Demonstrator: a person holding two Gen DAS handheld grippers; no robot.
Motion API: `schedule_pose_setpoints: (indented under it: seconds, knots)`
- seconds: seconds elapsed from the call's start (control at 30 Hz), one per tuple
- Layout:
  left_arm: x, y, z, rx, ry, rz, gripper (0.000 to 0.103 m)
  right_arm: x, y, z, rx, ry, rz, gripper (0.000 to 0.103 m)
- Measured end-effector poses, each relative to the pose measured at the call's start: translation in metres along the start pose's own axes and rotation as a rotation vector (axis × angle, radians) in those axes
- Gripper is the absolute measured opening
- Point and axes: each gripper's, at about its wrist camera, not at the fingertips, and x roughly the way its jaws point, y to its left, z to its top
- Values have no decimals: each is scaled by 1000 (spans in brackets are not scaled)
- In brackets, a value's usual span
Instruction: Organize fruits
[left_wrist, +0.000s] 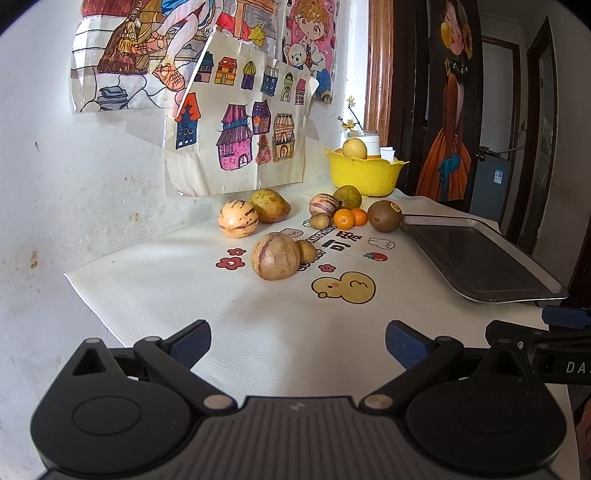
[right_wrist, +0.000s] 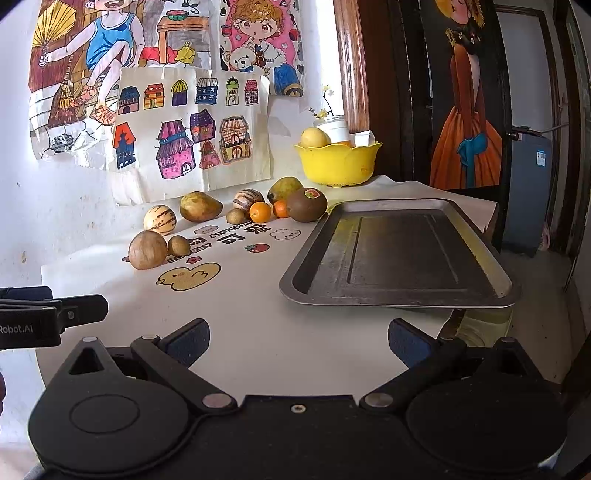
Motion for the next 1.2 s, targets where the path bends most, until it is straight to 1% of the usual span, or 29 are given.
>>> schedule_pose_setpoints:
  seconds: [0.87,1.07,1.2]
  knots:
    - [5,0,-2,-5,10,8,103,4,2,-2,-3,3,-4,103]
    - [12,9,7,-25,28,19,103,11,-2,3,-4,12,-3,103]
    - [21,16,17,-30,43,46,103,15,-7,15,-21,4,22,103]
